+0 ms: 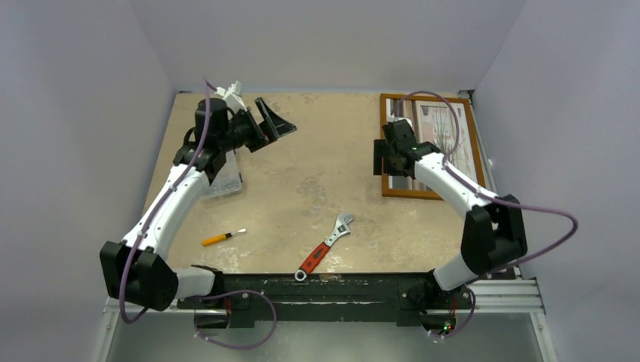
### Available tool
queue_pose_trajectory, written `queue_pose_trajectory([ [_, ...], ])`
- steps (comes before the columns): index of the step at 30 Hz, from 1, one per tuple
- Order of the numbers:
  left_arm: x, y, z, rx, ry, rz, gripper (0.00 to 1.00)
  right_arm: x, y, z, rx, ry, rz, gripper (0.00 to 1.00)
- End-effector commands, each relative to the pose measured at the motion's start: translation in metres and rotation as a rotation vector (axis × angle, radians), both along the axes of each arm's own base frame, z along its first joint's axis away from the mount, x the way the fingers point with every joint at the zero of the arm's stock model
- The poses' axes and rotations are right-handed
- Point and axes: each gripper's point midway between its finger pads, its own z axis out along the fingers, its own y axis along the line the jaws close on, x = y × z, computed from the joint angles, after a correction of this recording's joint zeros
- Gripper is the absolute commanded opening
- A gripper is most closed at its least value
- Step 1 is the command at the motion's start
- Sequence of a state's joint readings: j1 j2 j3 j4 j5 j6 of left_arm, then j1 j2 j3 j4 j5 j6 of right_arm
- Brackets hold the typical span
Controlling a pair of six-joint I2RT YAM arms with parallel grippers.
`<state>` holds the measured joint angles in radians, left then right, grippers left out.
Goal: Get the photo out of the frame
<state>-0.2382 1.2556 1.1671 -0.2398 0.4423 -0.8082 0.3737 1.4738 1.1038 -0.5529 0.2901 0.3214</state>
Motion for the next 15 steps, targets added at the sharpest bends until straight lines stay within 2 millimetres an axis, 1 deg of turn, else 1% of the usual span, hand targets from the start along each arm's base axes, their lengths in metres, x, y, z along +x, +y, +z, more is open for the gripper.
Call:
queue_pose_trajectory([
  [1,-0.008,-0.031,0.006,-0.088,0.045,-0.166,0.93,0.033,0.008,0.001,-0.029,-0.015,0.020,0.71],
  [3,-0.010,-0.038,0.002,-0.090,0.060,-0.188,0.93,0.040,0.014,-0.008,-0.022,0.002,0.035,0.71],
  [6,-0.015,-0.049,-0.003,-0.078,0.068,-0.219,0.93,0.049,0.018,-0.021,-0.028,0.030,0.038,0.71],
  [9,-0.022,-0.063,-0.009,-0.069,0.077,-0.261,0.92,0.055,0.022,-0.035,-0.029,0.060,0.043,0.65],
  [11,-0.027,-0.071,-0.011,-0.068,0.094,-0.290,0.91,0.056,0.020,-0.044,-0.039,0.083,0.021,0.61],
  [15,-0.031,-0.078,-0.013,-0.078,0.113,-0.322,0.90,0.056,0.019,-0.054,-0.046,0.110,-0.005,0.49],
])
